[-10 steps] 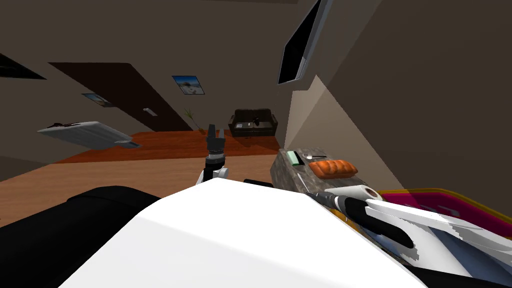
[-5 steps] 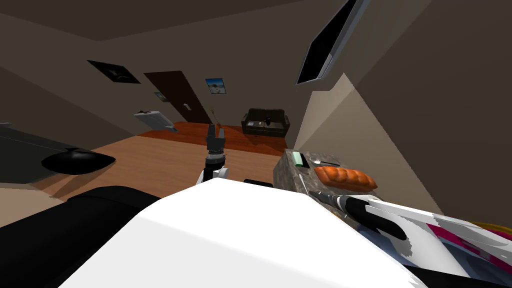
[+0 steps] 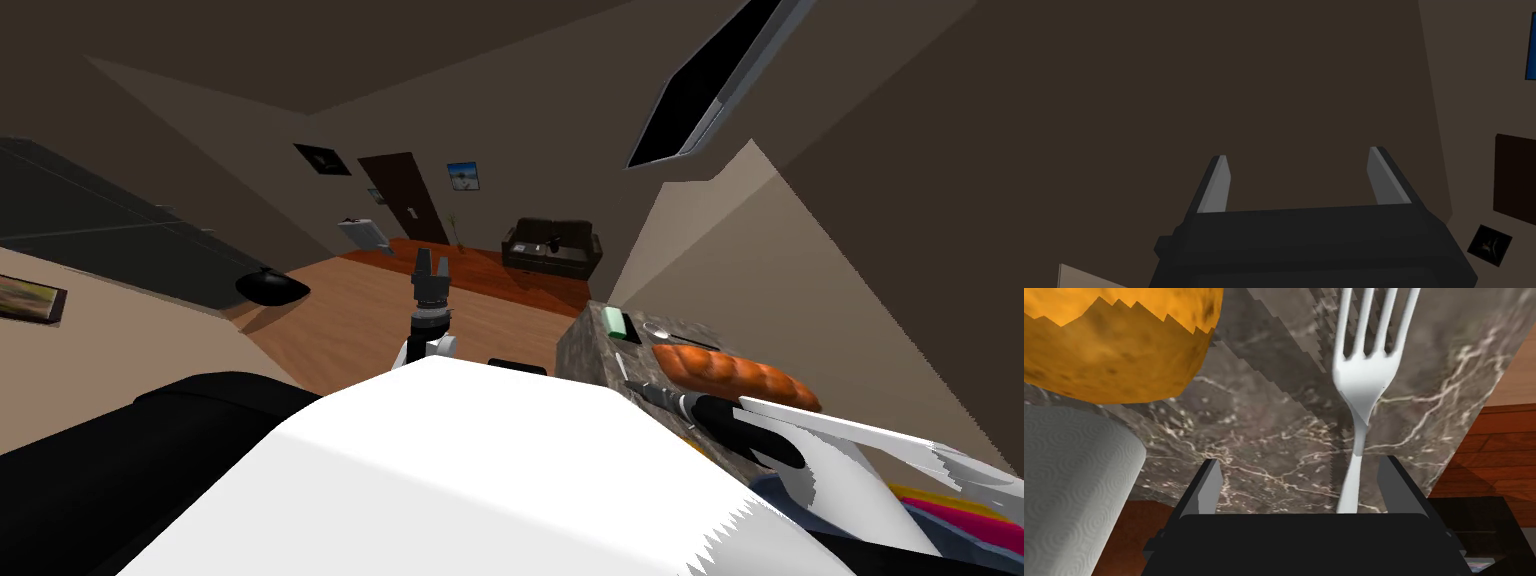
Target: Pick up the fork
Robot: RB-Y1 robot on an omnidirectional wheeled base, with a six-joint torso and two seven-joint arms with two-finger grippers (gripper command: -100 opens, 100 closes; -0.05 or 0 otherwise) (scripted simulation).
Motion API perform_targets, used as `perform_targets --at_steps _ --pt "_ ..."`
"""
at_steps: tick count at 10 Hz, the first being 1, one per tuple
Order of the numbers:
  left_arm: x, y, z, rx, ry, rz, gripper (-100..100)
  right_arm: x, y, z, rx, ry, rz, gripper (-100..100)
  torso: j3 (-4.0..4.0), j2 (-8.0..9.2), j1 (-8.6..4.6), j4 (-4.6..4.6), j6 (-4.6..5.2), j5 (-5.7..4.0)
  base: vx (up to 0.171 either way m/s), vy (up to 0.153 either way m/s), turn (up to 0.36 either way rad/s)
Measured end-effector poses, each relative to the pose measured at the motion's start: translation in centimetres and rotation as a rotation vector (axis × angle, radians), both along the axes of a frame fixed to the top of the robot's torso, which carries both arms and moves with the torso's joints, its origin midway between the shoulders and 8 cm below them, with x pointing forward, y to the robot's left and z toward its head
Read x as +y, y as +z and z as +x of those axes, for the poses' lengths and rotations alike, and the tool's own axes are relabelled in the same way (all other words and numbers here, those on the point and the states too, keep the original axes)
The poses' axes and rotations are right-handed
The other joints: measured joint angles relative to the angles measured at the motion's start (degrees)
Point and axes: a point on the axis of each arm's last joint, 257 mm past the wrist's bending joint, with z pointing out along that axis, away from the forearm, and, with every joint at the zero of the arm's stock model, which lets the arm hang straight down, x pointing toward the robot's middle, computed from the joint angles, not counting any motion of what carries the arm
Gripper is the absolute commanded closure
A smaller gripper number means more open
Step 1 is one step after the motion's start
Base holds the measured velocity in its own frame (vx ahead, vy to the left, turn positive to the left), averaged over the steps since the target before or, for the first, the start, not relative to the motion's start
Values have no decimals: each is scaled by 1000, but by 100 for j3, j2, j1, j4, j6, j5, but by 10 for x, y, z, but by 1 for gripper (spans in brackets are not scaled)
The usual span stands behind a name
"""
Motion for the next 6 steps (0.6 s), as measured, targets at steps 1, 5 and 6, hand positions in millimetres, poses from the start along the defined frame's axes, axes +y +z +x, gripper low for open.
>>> perform_targets --at_steps 1,5,6 --pt "0 0 0 0 0 0 0 0 0 0 0 -8 1 -100 -2 -4 -6 -1 1 -1 -45 45 147" --pt "0 0 0 0 0 0 0 0 0 0 -1 -11 2 -100 -14 -24 -34 -5 6 -8 -10 10 32" --pt "0 0 0 0 0 0 0 0 0 0 -1 -11 2 -100 -16 -28 -39 -6 6 -9 8 -8 -26"
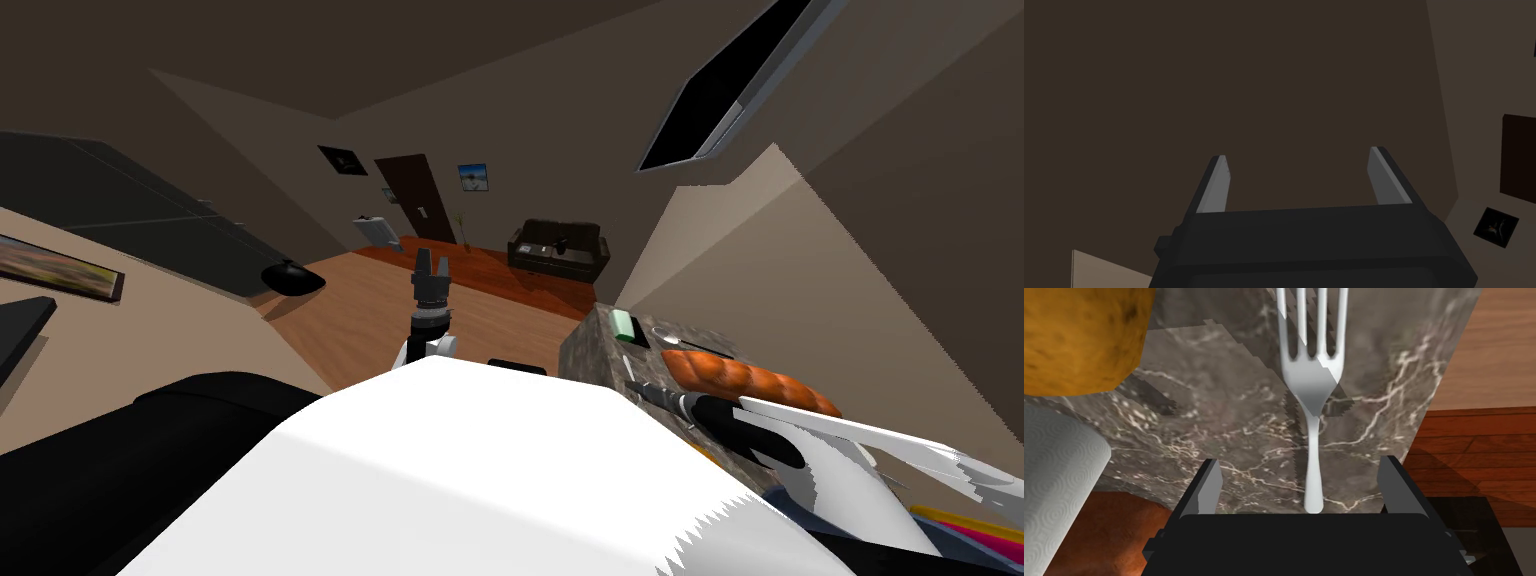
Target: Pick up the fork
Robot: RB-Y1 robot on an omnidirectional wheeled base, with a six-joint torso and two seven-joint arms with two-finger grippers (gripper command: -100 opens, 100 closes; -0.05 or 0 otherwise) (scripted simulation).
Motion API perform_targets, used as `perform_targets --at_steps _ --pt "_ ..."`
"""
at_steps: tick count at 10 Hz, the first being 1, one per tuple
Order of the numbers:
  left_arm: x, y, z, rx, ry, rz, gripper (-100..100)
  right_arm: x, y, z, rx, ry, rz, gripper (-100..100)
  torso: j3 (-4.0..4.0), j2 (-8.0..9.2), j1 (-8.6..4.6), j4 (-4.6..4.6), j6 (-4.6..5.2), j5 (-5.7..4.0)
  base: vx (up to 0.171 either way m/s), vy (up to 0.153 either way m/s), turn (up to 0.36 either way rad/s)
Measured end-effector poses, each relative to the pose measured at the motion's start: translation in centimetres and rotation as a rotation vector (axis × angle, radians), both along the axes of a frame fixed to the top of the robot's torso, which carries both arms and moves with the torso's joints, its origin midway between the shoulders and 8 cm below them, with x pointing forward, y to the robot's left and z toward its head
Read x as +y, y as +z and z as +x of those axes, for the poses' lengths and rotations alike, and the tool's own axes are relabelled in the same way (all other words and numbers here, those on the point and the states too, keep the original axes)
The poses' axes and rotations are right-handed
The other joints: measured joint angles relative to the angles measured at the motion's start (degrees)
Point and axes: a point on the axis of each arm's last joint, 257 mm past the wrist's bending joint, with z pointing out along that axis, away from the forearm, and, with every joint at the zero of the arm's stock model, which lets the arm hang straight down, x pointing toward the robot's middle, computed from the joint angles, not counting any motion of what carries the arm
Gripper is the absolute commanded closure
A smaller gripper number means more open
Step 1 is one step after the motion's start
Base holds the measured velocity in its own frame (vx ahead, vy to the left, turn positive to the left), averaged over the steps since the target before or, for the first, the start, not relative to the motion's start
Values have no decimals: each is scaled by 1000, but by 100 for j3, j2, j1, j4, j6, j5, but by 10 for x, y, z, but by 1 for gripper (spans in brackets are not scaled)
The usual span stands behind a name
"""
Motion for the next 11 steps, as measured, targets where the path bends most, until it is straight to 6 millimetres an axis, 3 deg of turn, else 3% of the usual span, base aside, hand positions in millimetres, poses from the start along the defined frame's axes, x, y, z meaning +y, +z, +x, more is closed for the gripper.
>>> perform_targets --at_steps 4,5,9,10,11 --pt "0 0 0 0 0 0 0 -10 -15 -7 -4 -17 -6 -100 -2 -2 18 -1 -2 3 11 29 56" --pt "0 0 0 0 0 0 0 -11 -15 -8 -4 -17 -7 100 -1 -1 12 -1 -1 4 0 0 0" --pt "0 0 0 0 0 0 0 -10 -15 -7 -5 -15 -6 100 0 1 -1 -1 3 -1 0 0 0" --pt "0 0 0 0 0 0 0 -10 -15 -7 -5 -15 -6 0 0 1 -1 -1 3 -1 0 0 0" --pt "0 0 0 0 0 0 0 -10 -15 -7 -5 -15 -6 100 0 1 -2 -1 3 -1 -5 -19 -83"
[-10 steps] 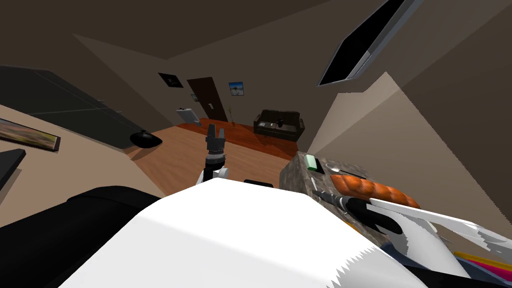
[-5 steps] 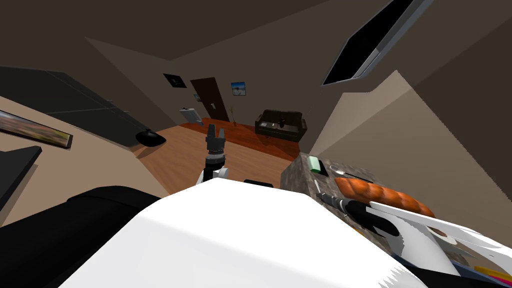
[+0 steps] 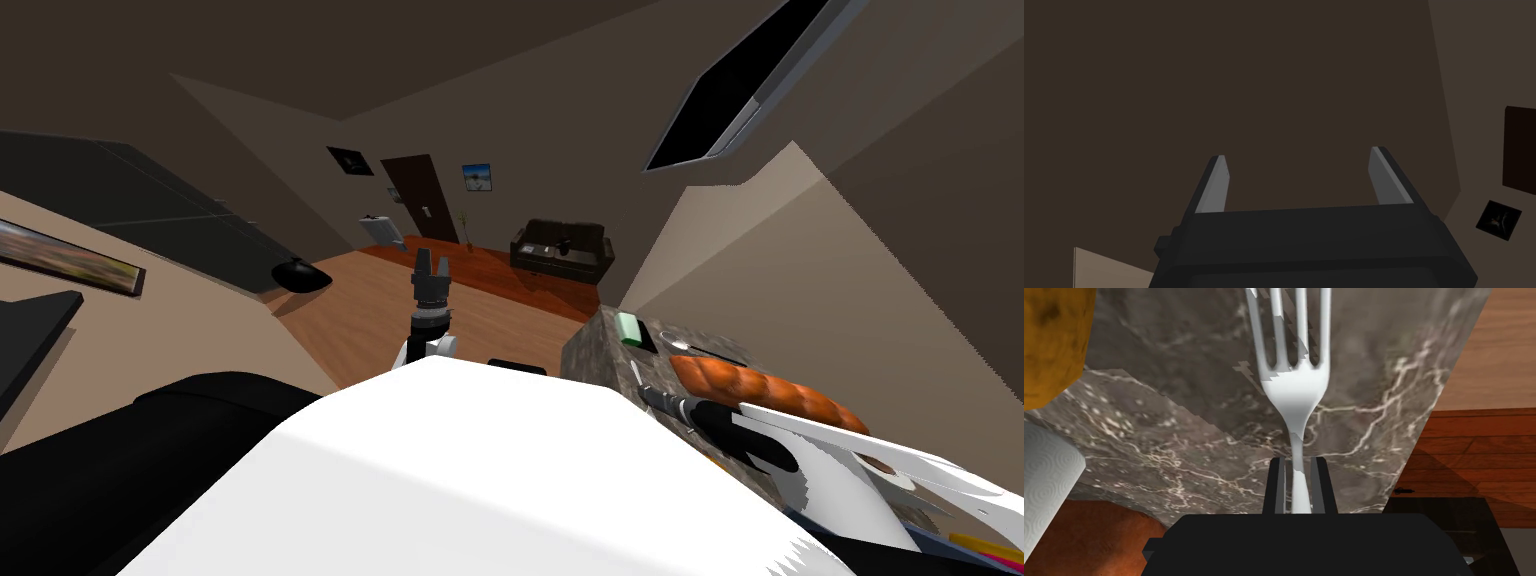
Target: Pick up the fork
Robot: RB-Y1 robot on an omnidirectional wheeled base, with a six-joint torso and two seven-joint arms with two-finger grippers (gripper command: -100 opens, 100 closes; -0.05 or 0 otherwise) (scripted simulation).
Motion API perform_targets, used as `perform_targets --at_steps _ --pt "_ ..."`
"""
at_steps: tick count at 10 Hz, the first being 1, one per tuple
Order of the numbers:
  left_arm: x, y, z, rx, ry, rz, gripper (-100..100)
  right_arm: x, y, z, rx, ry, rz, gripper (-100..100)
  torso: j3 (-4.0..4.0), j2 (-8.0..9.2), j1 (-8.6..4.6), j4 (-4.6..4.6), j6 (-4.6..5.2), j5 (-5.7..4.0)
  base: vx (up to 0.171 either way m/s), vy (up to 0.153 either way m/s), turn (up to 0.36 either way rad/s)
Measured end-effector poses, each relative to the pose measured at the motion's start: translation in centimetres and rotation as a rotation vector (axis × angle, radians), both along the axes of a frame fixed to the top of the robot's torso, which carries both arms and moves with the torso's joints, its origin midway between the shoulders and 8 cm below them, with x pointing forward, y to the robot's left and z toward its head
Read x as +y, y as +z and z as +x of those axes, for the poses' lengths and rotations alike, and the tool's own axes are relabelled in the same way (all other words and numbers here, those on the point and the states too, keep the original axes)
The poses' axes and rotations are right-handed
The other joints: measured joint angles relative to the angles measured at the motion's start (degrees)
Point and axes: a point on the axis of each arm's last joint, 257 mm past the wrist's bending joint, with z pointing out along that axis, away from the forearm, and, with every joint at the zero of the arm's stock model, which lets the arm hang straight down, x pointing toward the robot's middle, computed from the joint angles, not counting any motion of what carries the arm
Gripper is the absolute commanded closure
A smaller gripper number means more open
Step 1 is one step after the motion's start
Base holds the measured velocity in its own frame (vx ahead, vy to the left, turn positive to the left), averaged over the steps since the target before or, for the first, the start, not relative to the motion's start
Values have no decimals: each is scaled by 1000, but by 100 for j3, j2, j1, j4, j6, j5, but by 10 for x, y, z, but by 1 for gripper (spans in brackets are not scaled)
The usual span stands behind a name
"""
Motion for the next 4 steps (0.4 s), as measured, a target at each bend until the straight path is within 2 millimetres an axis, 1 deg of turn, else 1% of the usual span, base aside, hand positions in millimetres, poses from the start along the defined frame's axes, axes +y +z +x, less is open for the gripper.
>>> perform_targets --at_steps 1,3,4 --pt "0 0 0 0 0 0 0 0 3 2 1 3 0 100 1 2 -6 0 4 2 -9 -35 -85" --pt "0 0 0 0 0 0 0 5 11 4 4 13 3 100 3 6 -10 1 3 0 -9 -22 -22" --pt "0 0 0 0 0 0 0 5 11 5 4 11 4 0 2 4 -6 1 2 -2 0 0 0"
